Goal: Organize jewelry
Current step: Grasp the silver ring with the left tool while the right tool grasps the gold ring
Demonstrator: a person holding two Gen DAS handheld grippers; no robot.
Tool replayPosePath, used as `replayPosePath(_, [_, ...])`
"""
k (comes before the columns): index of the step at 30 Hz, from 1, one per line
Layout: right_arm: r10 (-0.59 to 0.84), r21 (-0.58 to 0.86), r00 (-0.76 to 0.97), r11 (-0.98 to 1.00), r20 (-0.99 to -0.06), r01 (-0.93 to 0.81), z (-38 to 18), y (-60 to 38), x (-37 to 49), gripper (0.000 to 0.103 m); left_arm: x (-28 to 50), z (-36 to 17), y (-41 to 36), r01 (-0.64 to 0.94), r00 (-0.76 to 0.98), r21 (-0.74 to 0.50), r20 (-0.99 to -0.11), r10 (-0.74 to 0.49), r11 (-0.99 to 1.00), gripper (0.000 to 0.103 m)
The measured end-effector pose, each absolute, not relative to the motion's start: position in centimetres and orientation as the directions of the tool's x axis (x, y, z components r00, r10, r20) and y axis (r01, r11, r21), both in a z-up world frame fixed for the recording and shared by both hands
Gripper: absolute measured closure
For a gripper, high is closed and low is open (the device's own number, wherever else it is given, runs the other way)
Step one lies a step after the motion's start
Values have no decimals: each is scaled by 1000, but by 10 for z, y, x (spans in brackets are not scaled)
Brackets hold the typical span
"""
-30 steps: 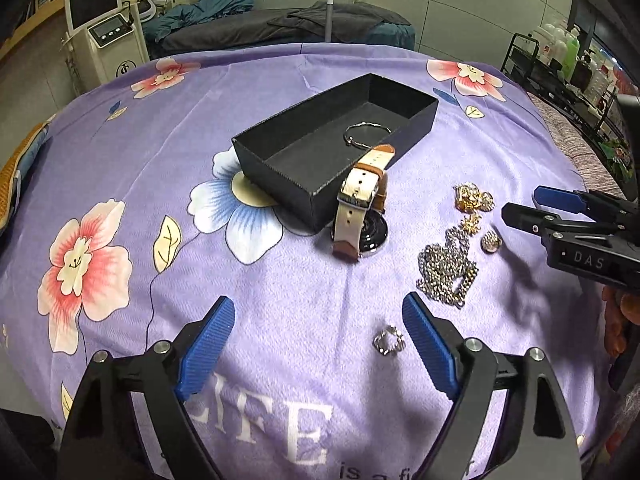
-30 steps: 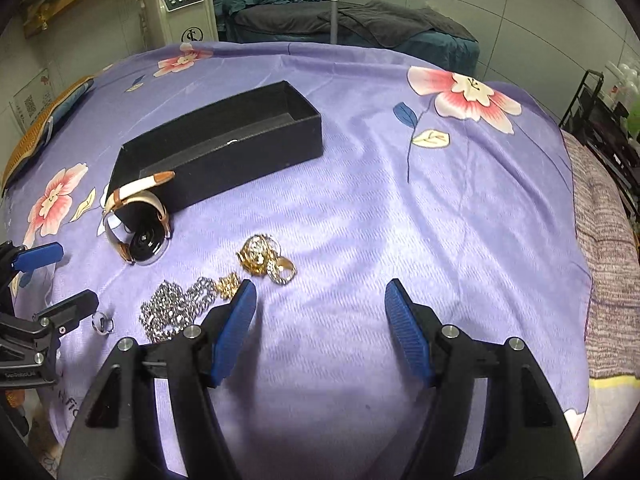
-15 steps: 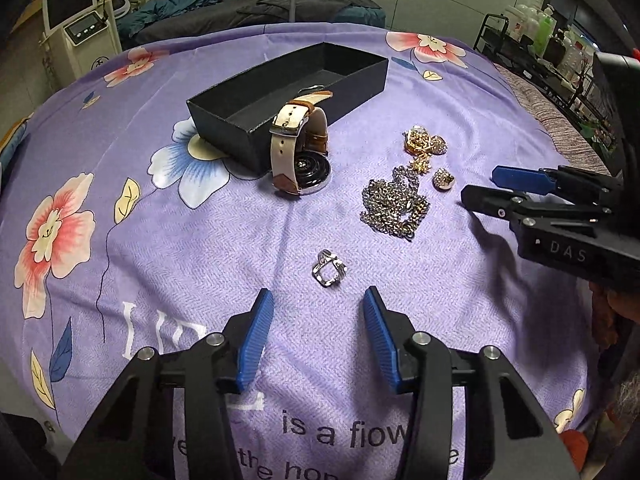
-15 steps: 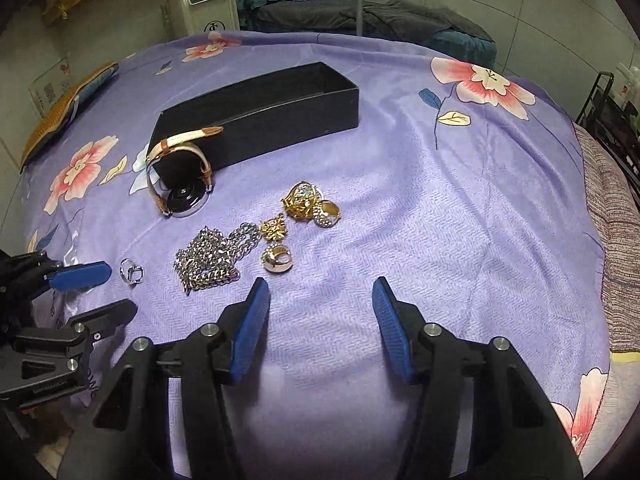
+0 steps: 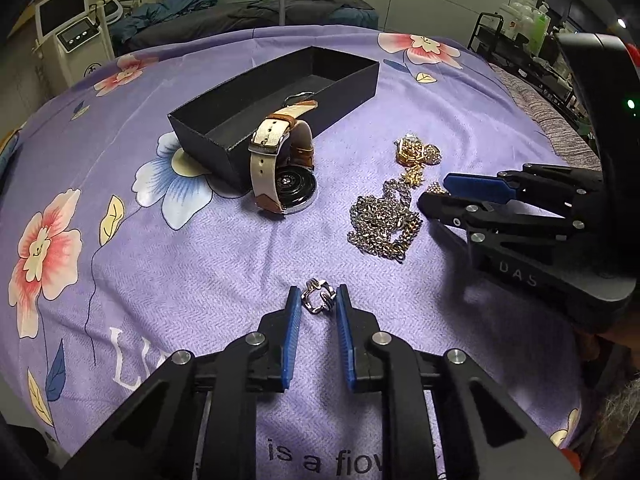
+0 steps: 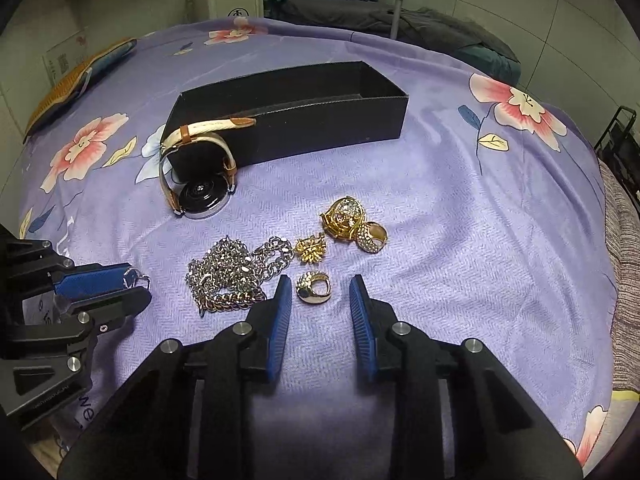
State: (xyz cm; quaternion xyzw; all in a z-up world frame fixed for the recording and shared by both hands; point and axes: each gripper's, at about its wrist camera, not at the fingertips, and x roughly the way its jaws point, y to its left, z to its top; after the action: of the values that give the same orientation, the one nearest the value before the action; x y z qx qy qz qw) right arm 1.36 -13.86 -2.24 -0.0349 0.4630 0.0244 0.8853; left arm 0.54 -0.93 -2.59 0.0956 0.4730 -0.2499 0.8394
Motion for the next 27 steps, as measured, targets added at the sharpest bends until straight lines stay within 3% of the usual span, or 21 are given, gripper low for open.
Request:
replayPosePath(3, [16, -34, 567, 996, -823, -78, -22, -138, 14, 84, 7, -26, -11, 507, 425, -82, -842, -332, 858, 86])
replayPosePath(27, [50, 16, 579, 998, -814, -63, -5, -143, -1, 85, 5, -14, -12, 519, 430, -104, -826, -364, 848, 87])
